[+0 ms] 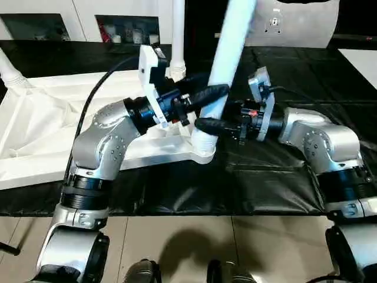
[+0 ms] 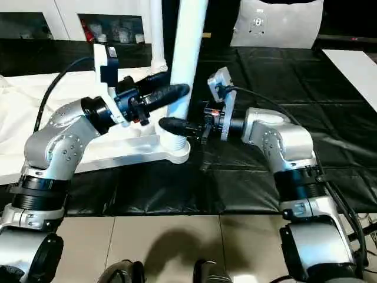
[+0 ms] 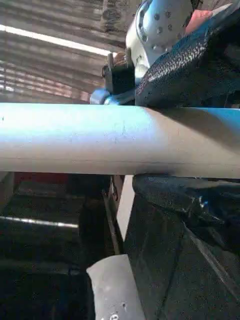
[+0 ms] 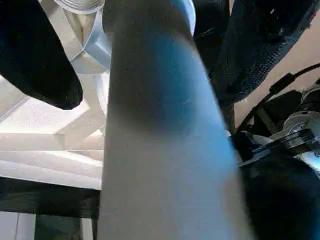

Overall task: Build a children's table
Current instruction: Pick table leg

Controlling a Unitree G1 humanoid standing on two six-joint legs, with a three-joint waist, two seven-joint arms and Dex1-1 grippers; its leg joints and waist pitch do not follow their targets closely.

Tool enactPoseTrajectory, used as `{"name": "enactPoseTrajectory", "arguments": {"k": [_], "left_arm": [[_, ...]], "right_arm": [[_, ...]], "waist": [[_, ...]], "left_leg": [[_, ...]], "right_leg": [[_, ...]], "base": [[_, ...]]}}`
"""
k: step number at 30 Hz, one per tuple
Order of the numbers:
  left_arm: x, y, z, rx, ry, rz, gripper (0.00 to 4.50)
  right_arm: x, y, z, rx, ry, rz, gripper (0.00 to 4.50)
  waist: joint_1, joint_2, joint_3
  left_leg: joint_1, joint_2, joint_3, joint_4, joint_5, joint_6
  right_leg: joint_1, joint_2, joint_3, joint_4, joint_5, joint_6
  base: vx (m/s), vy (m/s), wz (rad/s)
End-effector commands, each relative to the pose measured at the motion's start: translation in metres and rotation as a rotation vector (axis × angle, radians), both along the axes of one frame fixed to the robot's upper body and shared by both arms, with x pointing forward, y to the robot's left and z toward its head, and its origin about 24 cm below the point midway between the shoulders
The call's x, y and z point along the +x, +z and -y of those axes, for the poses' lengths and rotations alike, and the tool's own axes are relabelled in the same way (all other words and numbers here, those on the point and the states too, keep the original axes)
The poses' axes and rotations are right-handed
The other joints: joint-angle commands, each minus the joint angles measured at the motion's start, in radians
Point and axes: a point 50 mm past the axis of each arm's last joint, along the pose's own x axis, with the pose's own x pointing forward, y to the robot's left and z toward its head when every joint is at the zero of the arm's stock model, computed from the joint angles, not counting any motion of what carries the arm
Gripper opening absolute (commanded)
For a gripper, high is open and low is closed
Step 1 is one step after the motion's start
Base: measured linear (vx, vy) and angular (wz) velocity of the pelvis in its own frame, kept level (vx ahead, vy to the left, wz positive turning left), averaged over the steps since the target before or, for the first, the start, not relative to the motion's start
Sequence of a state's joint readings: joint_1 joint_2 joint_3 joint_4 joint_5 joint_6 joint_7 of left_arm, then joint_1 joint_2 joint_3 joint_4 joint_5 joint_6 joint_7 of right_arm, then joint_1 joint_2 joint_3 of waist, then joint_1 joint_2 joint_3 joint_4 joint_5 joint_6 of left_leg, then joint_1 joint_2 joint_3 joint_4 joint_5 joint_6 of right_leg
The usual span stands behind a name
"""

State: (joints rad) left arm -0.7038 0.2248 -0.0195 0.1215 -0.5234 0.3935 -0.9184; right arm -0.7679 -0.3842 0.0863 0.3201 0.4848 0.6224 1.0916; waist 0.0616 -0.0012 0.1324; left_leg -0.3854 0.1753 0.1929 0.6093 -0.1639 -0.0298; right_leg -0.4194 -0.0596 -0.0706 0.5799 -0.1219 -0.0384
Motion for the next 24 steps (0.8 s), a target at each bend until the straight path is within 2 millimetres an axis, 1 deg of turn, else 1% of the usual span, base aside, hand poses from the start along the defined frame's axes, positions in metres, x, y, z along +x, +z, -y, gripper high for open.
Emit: {"name": "enactPoseTrajectory", "arguments": {"k": [1, 2, 3, 5, 6, 7, 9, 10, 14, 18, 19, 21, 24], "left_arm": [[-0.0039, 0.0057, 0.0018, 0.015, -0.016, 0.048, 1.83], [-0.0040, 0.0057, 0.0019, 0.016, -0.016, 0.049, 1.83], [-0.0040, 0.0056, 0.0020, 0.017, -0.016, 0.050, 1.83], [-0.0040, 0.0058, 0.0026, 0.017, -0.017, 0.052, 1.83], [-0.0041, 0.0058, 0.0028, 0.017, -0.018, 0.053, 1.83], [-0.0042, 0.0058, 0.0029, 0.017, -0.018, 0.053, 1.83], [-0.0037, 0.0061, 0.0034, 0.015, -0.016, 0.055, 1.83], [-0.0037, 0.0061, 0.0035, 0.014, -0.016, 0.055, 1.83], [-0.0036, 0.0056, 0.0056, 0.009, -0.012, 0.054, 1.83], [-0.0032, 0.0056, 0.0071, 0.000, -0.005, 0.053, 1.83], [-0.0033, 0.0056, 0.0072, -0.001, -0.005, 0.052, 1.83], [-0.0033, 0.0057, 0.0075, -0.004, -0.003, 0.052, 1.83], [-0.0033, 0.0054, 0.0070, 0.000, -0.002, 0.053, 1.83]], "right_arm": [[0.0002, 0.0044, -0.0018, 0.001, 0.021, 0.015, 4.08], [0.0001, 0.0045, -0.0019, 0.003, 0.024, 0.014, 3.94], [0.0000, 0.0045, -0.0022, 0.004, 0.027, 0.012, 3.70], [0.0000, 0.0045, -0.0022, 0.006, 0.032, 0.007, 3.66], [0.0000, 0.0043, -0.0021, 0.006, 0.033, 0.005, 3.48], [0.0000, 0.0042, -0.0021, 0.007, 0.034, 0.004, 3.48], [-0.0001, 0.0029, -0.0025, 0.005, 0.038, -0.001, 3.24], [-0.0001, 0.0027, -0.0026, 0.004, 0.038, -0.001, 3.24], [-0.0001, 0.0021, -0.0033, 0.011, 0.043, -0.008, 2.80], [0.0000, 0.0021, -0.0041, 0.017, 0.049, -0.010, 2.45], [0.0000, 0.0020, -0.0042, 0.016, 0.050, -0.010, 2.45], [-0.0003, 0.0015, -0.0047, 0.013, 0.055, -0.010, 2.25], [-0.0005, 0.0002, -0.0047, 0.003, 0.054, -0.007, 2.08]], "waist": [[0.003, -0.015, -0.113], [0.003, -0.015, -0.113], [0.003, -0.015, -0.113], [0.002, -0.015, -0.113], [0.003, -0.015, -0.113], [0.003, -0.015, -0.113], [0.002, -0.016, -0.113], [0.002, -0.015, -0.113], [0.002, -0.016, -0.112], [0.002, -0.016, -0.112], [0.002, -0.016, -0.112], [0.002, -0.016, -0.112], [0.002, -0.015, -0.111]], "left_leg": [[0.021, 0.047, -0.023, -0.060, -0.156, 0.046], [0.021, 0.047, -0.022, -0.059, -0.158, 0.046], [0.022, 0.047, -0.022, -0.059, -0.157, 0.046], [0.021, 0.047, -0.023, -0.060, -0.156, 0.046], [0.021, 0.046, -0.022, -0.059, -0.155, 0.047], [0.021, 0.047, -0.023, -0.060, -0.155, 0.047], [0.021, 0.047, -0.022, -0.060, -0.156, 0.047], [0.021, 0.047, -0.023, -0.060, -0.156, 0.048], [0.021, 0.047, -0.023, -0.060, -0.158, 0.047], [0.022, 0.047, -0.023, -0.060, -0.157, 0.049], [0.021, 0.047, -0.023, -0.060, -0.157, 0.049], [0.021, 0.046, -0.022, -0.060, -0.156, 0.050], [0.021, 0.047, -0.023, -0.060, -0.158, 0.049]], "right_leg": [[0.060, -0.080, 0.043, -0.066, -0.427, -0.134], [0.059, -0.080, 0.043, -0.067, -0.431, -0.131], [0.059, -0.080, 0.043, -0.067, -0.433, -0.130], [0.060, -0.081, 0.043, -0.067, -0.435, -0.128], [0.059, -0.081, 0.043, -0.068, -0.434, -0.127], [0.059, -0.081, 0.043, -0.066, -0.435, -0.128], [0.059, -0.081, 0.043, -0.067, -0.434, -0.129], [0.059, -0.081, 0.043, -0.067, -0.435, -0.130], [0.059, -0.081, 0.042, -0.068, -0.438, -0.129], [0.058, -0.080, 0.042, -0.068, -0.437, -0.129], [0.058, -0.081, 0.042, -0.068, -0.437, -0.129], [0.059, -0.081, 0.042, -0.068, -0.441, -0.126], [0.058, -0.081, 0.041, -0.069, -0.448, -0.123]], "base": [[0.000, 0.000, 0.00], [0.000, 0.000, 0.00], [0.000, 0.000, 0.00], [0.000, 0.000, 0.00], [0.000, 0.000, 0.00], [0.000, 0.000, 0.00], [0.000, 0.000, 0.00], [0.000, 0.000, 0.00], [0.000, 0.000, 0.00], [0.000, 0.000, 0.00], [0.000, 0.000, 0.00], [0.000, 0.000, 0.00], [0.000, 0.000, 0.00]]}}
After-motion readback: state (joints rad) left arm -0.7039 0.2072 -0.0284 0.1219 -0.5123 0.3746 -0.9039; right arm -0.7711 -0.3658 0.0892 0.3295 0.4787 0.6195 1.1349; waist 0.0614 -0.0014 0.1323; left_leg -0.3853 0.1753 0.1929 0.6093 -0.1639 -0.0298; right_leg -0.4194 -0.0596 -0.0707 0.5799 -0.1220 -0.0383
